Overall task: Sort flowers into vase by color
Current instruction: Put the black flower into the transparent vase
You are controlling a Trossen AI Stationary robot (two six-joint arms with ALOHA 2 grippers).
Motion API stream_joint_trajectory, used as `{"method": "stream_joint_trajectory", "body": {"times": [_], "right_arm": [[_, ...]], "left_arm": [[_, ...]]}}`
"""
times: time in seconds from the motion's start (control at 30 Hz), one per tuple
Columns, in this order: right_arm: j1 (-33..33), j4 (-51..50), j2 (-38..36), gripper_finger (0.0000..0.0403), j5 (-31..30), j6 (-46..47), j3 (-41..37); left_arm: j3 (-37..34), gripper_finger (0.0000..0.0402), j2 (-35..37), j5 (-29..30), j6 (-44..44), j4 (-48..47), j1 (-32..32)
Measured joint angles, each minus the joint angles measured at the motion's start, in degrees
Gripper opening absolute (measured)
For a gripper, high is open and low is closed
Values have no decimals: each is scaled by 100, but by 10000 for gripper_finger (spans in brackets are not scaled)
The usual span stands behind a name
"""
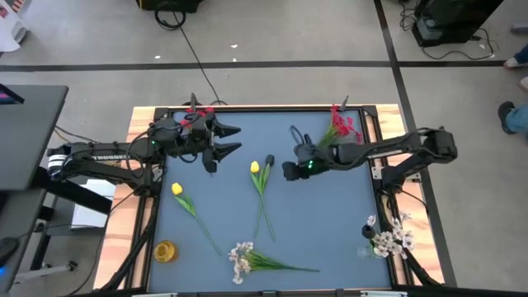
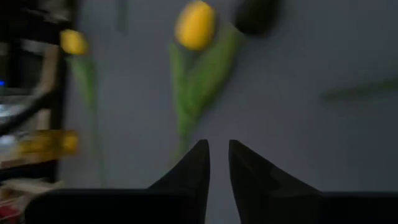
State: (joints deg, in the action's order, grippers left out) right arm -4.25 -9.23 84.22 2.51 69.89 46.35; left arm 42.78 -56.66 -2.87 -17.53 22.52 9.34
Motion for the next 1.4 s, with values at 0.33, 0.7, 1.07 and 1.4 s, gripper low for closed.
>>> {"method": "stream_joint_trajectory", "body": {"times": [0.33, 0.7, 1.07, 1.4], "right_arm": [[448, -291, 391, 44, 19, -39, -1], [711, -248, 185, 10, -335, -365, 0], [823, -1110, 160, 14, 315, -257, -2], [1098, -2264, -148, 15, 159, -765, -2]], "left_arm": [[6, 277, 13, 13, -1779, -179, -97], [2, 277, -737, 884, -2751, -3063, -540], [4, 277, -2347, 1078, -3583, -1477, -539], [1018, 255, -3659, 670, -3524, -2086, 25]]}}
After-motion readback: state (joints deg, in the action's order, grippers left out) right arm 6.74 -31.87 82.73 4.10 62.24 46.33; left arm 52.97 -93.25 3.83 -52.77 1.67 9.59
